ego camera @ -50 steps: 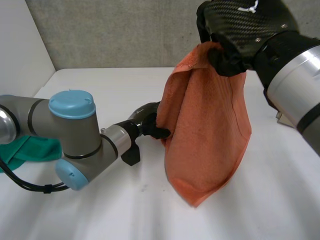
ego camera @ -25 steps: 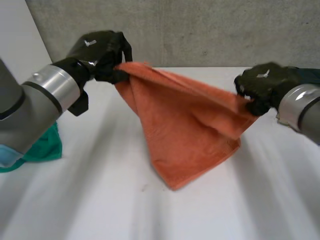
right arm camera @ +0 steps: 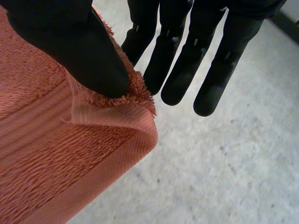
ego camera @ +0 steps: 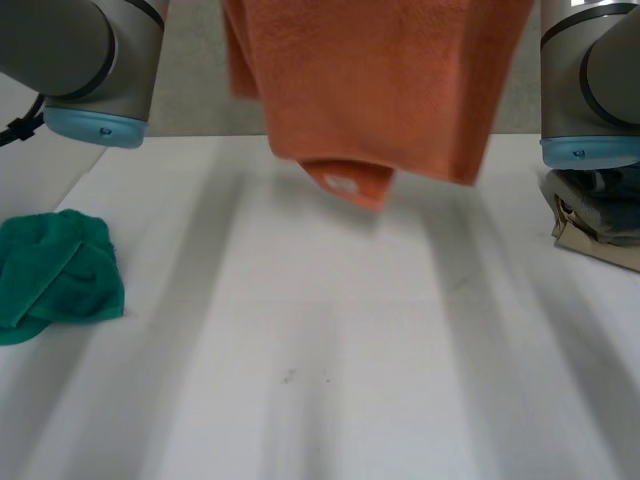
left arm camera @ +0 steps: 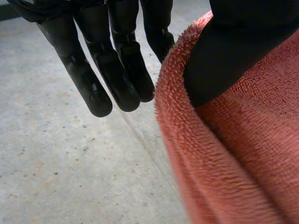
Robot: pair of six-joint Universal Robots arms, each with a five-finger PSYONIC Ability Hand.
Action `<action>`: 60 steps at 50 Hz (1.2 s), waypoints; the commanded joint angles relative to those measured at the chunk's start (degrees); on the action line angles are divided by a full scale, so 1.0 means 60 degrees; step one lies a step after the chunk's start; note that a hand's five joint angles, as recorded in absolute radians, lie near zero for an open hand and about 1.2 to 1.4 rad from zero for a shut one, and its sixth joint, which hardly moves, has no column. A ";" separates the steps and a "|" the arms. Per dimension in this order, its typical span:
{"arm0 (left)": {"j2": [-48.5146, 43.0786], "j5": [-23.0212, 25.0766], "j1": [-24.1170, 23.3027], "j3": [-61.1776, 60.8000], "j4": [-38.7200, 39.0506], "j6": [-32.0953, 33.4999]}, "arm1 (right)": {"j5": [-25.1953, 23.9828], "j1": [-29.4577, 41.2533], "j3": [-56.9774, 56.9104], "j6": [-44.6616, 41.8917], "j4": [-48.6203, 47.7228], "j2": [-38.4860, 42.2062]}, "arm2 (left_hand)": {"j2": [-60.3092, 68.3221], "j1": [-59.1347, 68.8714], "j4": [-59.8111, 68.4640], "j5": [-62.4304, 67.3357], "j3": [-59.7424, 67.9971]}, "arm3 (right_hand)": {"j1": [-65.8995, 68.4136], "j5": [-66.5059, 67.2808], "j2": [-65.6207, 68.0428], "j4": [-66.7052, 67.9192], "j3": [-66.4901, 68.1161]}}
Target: Fold the laundry.
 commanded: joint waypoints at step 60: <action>-0.0789 0.4856 0.3845 -0.7591 -0.1668 0.3954 | -0.1419 -0.1346 0.7819 -0.0070 0.2028 -0.0731 | -0.6438 -0.5976 -0.6456 -0.6069 -0.6366 | 0.2667 0.1964 0.2019 0.1864 0.1969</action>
